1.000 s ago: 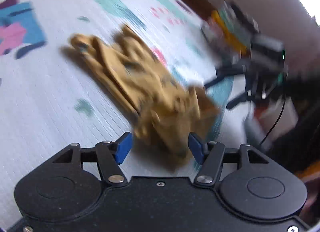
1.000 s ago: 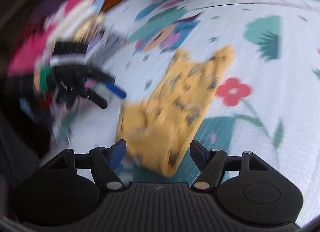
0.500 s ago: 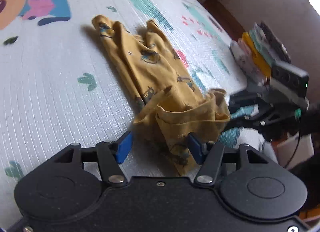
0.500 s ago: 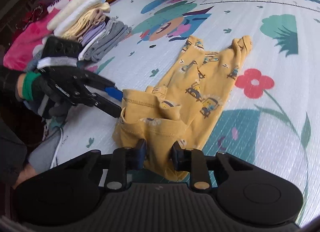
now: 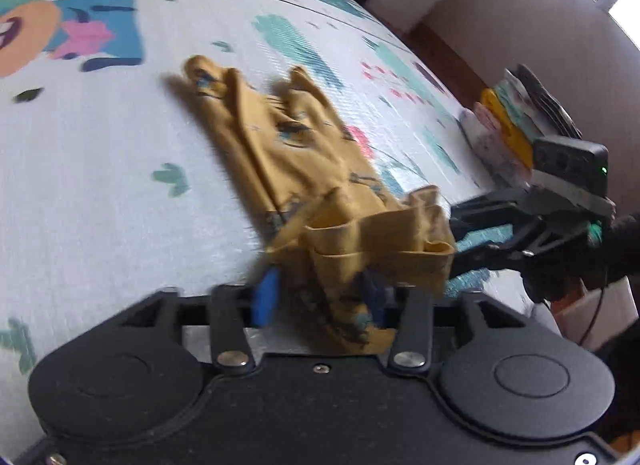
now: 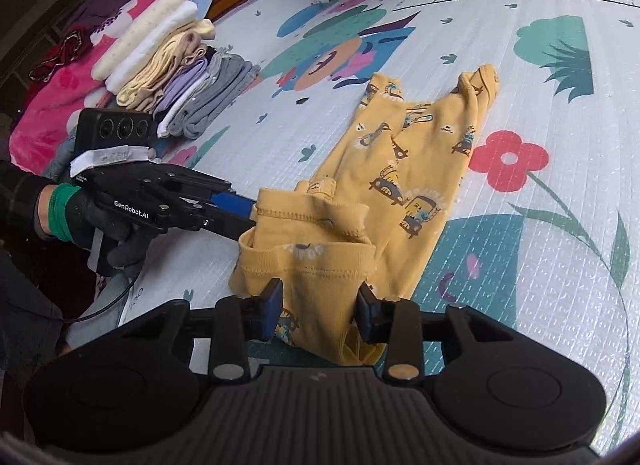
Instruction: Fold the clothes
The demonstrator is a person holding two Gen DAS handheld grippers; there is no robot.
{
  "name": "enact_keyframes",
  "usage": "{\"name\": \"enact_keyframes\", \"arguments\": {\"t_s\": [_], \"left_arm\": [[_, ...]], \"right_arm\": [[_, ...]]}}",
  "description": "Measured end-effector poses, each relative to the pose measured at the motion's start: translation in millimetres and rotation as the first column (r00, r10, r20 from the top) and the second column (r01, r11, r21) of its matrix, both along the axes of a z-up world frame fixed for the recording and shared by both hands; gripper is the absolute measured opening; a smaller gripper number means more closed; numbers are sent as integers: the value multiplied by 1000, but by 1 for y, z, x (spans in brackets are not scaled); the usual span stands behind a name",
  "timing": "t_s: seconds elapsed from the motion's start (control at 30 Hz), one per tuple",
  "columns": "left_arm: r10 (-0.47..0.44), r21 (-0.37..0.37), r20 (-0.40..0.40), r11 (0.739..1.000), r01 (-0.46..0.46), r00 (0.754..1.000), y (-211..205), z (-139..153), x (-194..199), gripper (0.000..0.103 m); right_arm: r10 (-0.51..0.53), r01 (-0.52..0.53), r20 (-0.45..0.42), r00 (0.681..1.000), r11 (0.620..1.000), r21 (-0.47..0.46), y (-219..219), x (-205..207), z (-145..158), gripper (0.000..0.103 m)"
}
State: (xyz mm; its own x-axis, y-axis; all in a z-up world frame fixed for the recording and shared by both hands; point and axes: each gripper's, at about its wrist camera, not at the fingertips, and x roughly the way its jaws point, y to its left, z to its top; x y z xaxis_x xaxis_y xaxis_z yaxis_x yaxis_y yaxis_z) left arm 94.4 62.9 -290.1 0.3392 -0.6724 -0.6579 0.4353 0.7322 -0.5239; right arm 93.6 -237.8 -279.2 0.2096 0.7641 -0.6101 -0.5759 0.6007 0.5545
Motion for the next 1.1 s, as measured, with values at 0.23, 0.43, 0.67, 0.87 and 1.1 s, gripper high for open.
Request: {"name": "enact_keyframes", "arguments": {"t_s": [0.23,0.43,0.67,0.87,1.1], "left_arm": [[-5,-37,8,999,5,1000,-8,4,8,25],[-195,39,147,981,191,970,-24,24,2,9],[-712,357,413,700,619,567,-55,59,-69,8],[-833,520,433,544,659,345,-59,58,-91,8],[-836,649,492,539,536,244,-55,48,-101,47]], "right_arm": [[-20,20,-22,1000,1000,11,1,-1,-5,40],[-16,16,-3,1000,1000,15,-1,-4,-2,29],[241,-203,269,933,966,-163,21,-58,33,24],[442,-308,382,812,879,-363,38,-100,27,24],[494,-283,437,752,840,-463,40,-110,21,32]]}}
